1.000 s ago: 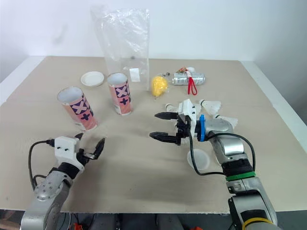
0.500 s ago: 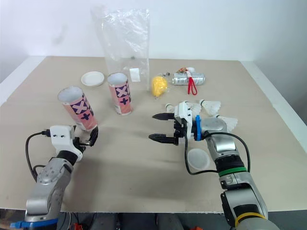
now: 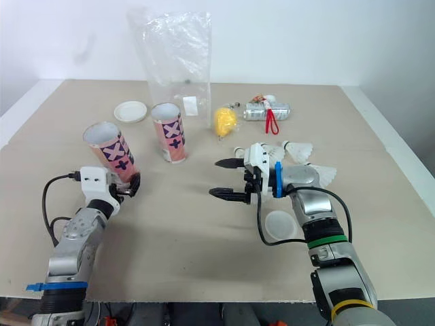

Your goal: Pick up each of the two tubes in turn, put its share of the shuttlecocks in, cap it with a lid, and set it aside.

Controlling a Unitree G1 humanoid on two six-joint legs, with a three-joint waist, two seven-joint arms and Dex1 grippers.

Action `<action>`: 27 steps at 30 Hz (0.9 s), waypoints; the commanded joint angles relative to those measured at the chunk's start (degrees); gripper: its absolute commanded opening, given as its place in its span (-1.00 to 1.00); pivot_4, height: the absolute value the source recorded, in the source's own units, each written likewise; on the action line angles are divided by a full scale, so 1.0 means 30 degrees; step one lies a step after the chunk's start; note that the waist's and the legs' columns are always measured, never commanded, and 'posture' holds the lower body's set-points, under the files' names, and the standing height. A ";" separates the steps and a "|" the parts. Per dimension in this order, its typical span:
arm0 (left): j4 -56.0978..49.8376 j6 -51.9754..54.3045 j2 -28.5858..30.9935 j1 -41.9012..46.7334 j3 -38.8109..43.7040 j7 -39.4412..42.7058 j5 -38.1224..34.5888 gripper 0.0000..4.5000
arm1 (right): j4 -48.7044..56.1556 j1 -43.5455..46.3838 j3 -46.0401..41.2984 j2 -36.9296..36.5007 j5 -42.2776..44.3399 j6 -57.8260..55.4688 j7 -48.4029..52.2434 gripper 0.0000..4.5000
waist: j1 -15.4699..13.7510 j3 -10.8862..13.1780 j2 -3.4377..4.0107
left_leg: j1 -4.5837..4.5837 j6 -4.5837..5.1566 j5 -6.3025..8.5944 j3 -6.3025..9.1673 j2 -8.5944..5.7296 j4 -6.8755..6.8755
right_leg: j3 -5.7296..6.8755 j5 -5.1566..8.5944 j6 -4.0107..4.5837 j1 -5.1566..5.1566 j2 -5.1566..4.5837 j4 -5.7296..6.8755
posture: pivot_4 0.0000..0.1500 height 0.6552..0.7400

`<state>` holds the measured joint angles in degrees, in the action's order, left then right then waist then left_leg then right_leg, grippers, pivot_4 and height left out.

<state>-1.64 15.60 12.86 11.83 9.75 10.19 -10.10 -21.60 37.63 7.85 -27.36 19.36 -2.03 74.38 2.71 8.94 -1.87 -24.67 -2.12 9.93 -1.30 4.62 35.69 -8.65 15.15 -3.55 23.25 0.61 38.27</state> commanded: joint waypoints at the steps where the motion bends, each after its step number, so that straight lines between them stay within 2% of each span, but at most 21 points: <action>1: 0.1598 -0.1226 0.0469 0.1132 0.0108 0.1029 -0.0206 1.00 | 0.0685 0.0586 -0.0593 -0.0187 -0.0005 0.0182 -0.0153 0.98 | 0.0000 0.0000 0.0000 | 0.0000 -0.0001 -0.0001 0.0000 -0.0001 0.0000 | -0.0001 0.0000 0.0000 -0.0001 -0.0001 0.0001 | 1.00 1.00; 17: 0.6381 -0.3799 0.1428 0.3283 -0.0032 0.2986 0.0050 1.00 | 0.1821 0.0021 -0.0832 -0.0646 0.0066 -0.0510 -0.0386 0.98 | -0.0003 -0.0003 0.0008 | 0.0003 -0.0009 -0.0006 0.0001 -0.0002 -0.0016 | -0.0001 -0.0001 -0.0006 -0.0001 0.0001 0.0000 | 1.00 1.00; 20: 0.6605 -0.4005 0.1352 0.3293 0.0030 0.2939 0.0049 0.69 | 0.1917 -0.0007 -0.0846 -0.0639 0.0043 -0.0595 -0.0426 1.00 | -0.0005 -0.0005 0.0013 | 0.0004 -0.0010 -0.0007 0.0001 -0.0002 -0.0018 | -0.0001 -0.0001 -0.0006 0.0000 0.0001 0.0000 | 1.00 1.00; 27: 0.6729 -0.4094 0.1276 0.3212 0.0157 0.2827 -0.0090 0.69 | 0.2053 -0.0065 -0.0813 -0.0671 0.0007 -0.0715 -0.0410 1.00 | -0.0002 -0.0007 0.0015 | 0.0005 -0.0012 -0.0010 0.0001 -0.0001 -0.0016 | -0.0001 -0.0002 -0.0013 -0.0001 0.0000 0.0000 | 1.00 1.00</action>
<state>17.56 3.58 16.61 21.49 9.74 19.01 -10.22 -17.46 37.00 6.80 -28.69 18.89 -4.39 73.24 2.70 8.92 -1.83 -24.66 -2.16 9.90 -1.29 4.61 35.65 -8.66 15.14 -3.59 23.24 0.61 38.27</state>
